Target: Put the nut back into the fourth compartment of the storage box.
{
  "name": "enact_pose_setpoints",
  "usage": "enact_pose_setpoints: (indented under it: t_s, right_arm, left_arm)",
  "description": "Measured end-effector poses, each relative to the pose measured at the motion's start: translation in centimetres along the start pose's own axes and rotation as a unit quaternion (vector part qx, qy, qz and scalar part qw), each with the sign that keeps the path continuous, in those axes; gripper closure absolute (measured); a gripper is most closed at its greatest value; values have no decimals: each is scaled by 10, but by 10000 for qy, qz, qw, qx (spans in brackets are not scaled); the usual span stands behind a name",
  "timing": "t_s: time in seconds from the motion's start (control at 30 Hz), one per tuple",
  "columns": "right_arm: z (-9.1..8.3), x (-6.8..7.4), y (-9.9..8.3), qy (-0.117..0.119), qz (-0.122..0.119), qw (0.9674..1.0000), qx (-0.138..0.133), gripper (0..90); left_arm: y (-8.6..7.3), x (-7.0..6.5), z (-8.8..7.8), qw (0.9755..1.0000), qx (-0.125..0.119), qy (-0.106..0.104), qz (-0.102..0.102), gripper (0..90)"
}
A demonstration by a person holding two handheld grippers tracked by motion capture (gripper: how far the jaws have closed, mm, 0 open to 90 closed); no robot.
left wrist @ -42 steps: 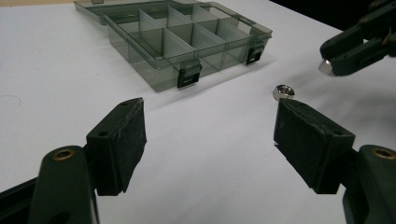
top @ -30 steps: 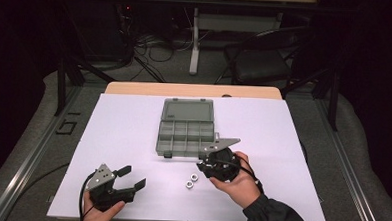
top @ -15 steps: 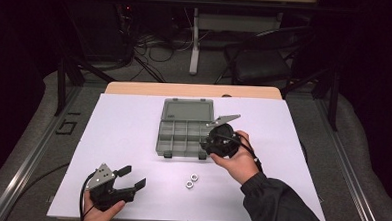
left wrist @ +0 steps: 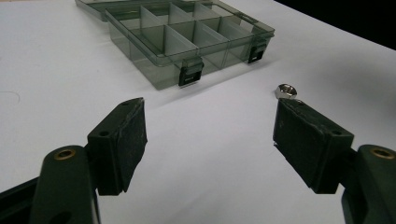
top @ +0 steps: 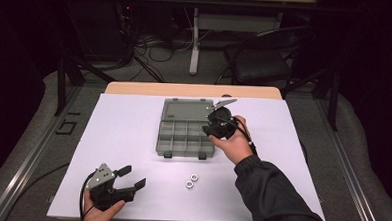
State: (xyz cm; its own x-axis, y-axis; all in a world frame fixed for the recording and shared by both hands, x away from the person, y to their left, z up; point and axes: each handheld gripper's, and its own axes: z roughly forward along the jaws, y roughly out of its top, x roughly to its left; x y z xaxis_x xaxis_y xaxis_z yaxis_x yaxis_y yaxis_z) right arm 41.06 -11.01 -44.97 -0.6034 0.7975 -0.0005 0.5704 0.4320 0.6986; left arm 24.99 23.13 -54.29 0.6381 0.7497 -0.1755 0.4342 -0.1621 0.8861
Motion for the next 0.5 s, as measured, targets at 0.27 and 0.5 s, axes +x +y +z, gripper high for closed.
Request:
enact_pose_setpoints:
  t_s: [0.27, 0.5]
  right_arm:
    - [23, -14, 5, -121, 261, 9996, -67, 701]
    - [42, -25, 3, -264, 447, 9986, 100, 700]
  left_arm:
    - [0, 1, 0, 10000, 7, -11, -3, 259]
    - [0, 2, 0, 10000, 14, -37, -31, 259]
